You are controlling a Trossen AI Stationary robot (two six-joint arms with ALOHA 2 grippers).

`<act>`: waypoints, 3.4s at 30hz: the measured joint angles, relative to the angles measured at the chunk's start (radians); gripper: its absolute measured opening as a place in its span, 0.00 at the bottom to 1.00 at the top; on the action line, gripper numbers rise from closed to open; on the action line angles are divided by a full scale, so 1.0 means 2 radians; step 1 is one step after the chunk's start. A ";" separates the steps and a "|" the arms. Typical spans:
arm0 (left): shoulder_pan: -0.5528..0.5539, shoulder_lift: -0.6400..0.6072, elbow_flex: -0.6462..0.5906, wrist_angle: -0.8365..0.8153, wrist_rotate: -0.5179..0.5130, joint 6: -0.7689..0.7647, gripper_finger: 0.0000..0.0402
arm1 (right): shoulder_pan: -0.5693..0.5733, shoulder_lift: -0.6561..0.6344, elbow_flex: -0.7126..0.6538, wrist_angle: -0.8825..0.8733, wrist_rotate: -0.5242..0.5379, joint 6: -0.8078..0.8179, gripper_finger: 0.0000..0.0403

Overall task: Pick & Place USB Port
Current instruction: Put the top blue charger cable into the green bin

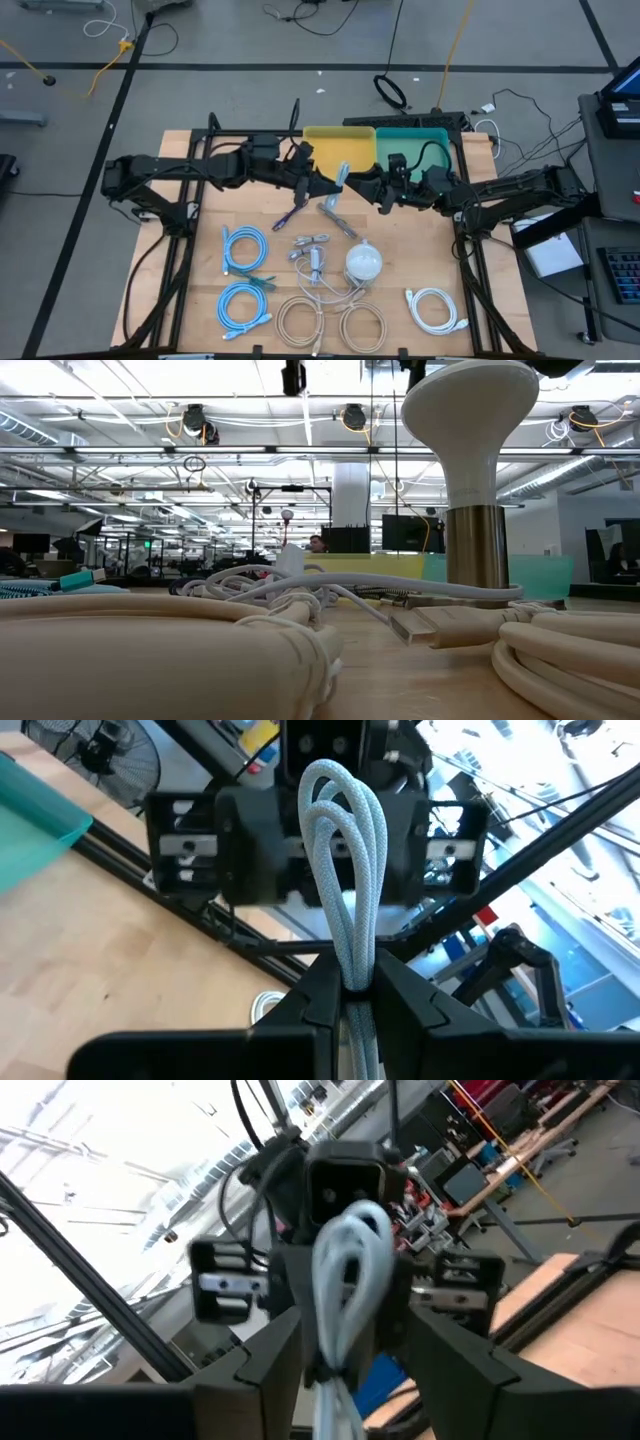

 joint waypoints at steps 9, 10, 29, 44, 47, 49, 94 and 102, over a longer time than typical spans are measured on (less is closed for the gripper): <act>0.002 0.026 0.000 0.017 0.023 -0.004 0.09 | 0.000 0.000 0.000 0.008 0.000 -0.007 0.36; 0.002 0.030 0.000 0.023 0.024 -0.005 0.09 | 0.000 0.000 0.000 0.005 0.000 -0.006 0.35; 0.013 -0.036 0.001 -0.081 0.137 -0.017 0.40 | -0.040 -0.077 0.003 -0.269 0.084 -0.029 0.03; -0.028 -0.065 0.000 -0.224 0.032 0.041 0.39 | -0.181 -0.087 0.131 -0.876 0.252 -0.078 0.03; -0.028 -0.065 0.000 -0.225 0.025 0.042 0.39 | -0.206 -0.060 0.128 -0.897 0.235 -0.068 0.03; -0.028 -0.065 0.000 -0.225 0.021 0.044 0.39 | -0.215 -0.047 0.116 -0.892 0.238 -0.068 0.03; -0.038 -0.065 0.000 -0.229 -0.004 0.039 0.39 | -0.288 0.011 -0.014 -0.645 0.212 -0.540 0.03; -0.039 -0.065 0.000 -0.229 -0.004 0.031 0.39 | -0.284 0.033 -0.014 -0.661 0.210 -0.548 0.11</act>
